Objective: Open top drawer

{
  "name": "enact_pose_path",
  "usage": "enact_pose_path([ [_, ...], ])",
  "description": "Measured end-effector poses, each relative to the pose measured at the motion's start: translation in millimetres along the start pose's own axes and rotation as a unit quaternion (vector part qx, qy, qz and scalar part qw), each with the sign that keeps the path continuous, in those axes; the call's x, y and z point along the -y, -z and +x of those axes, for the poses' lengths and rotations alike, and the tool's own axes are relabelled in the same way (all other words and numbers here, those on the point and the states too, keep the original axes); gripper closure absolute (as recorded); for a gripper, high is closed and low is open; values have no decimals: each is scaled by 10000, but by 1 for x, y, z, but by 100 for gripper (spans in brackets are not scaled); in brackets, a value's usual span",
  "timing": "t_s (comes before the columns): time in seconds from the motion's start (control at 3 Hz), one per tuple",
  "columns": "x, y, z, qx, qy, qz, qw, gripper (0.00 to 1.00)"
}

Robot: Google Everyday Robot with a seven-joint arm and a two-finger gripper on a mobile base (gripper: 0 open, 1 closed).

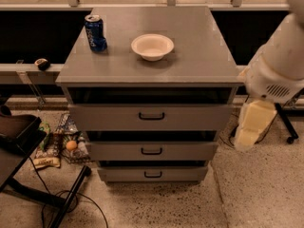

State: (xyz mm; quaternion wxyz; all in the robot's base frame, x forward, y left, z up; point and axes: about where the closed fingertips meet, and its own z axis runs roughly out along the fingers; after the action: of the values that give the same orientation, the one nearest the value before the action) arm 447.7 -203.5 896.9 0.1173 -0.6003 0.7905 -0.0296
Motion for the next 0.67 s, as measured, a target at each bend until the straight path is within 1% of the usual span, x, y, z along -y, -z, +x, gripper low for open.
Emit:
enact_pose_path([
  [0.33, -4, -71, 6, -205, -10, -82, 9998, 0],
  [0.67, -1, -120, 5, -433, 117, 16, 9990, 0],
])
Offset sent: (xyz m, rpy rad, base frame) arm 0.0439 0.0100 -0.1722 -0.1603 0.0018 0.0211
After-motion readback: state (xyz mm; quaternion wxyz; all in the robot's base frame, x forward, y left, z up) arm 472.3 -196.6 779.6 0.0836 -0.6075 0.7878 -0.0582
